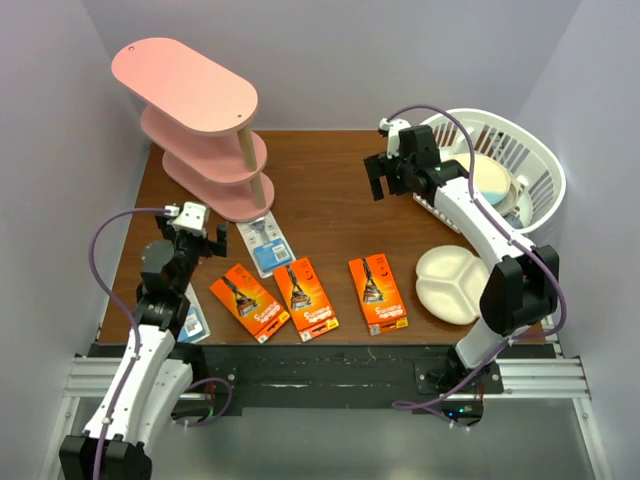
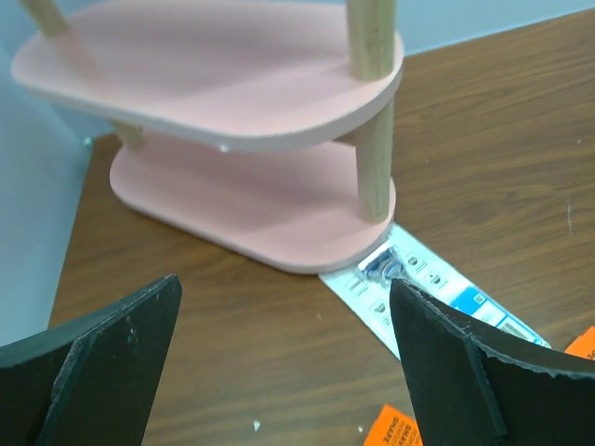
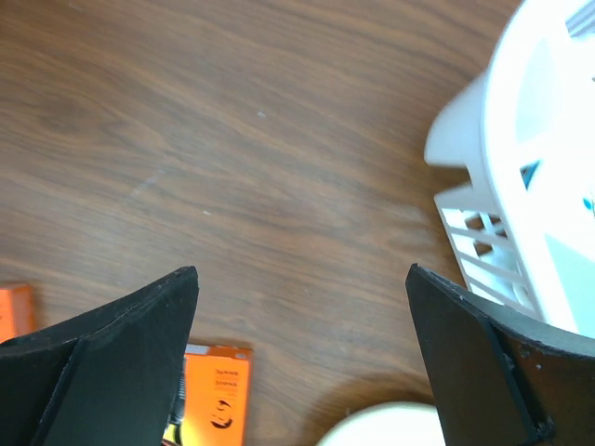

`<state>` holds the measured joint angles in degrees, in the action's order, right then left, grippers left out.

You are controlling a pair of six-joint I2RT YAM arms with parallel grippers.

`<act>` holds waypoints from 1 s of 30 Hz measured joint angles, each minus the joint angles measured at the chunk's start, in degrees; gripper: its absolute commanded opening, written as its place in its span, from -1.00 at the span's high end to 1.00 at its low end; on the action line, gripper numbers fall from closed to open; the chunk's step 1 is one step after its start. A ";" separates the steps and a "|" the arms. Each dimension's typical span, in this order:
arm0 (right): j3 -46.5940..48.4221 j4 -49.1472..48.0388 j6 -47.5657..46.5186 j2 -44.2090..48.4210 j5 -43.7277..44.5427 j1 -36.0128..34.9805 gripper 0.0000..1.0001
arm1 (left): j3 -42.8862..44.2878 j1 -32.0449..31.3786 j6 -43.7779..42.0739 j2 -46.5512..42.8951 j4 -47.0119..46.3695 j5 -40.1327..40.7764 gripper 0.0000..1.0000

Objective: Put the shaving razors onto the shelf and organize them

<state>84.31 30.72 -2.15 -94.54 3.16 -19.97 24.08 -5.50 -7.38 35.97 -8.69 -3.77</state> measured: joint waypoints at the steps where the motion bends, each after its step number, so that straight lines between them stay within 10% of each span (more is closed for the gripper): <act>1: 0.37 -0.17 0.17 0.11 -0.76 -0.15 -0.97 | 0.31 0.70 0.68 0.00 1.20 0.07 -1.00; 11: 0.07 -15.47 -0.74 2.21 -23.80 -5.01 -0.97 | 8.11 2.89 3.19 5.29 12.68 -1.79 -1.00; 30: 3.50 -44.81 5.62 -12.94 -22.67 -18.43 -0.96 | 13.31 16.26 10.40 -2.25 22.18 -11.15 -0.94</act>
<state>87.81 -14.09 3.46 -107.48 -19.51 -38.39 37.39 10.76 3.03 33.71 13.50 -14.92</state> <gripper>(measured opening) 0.986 0.983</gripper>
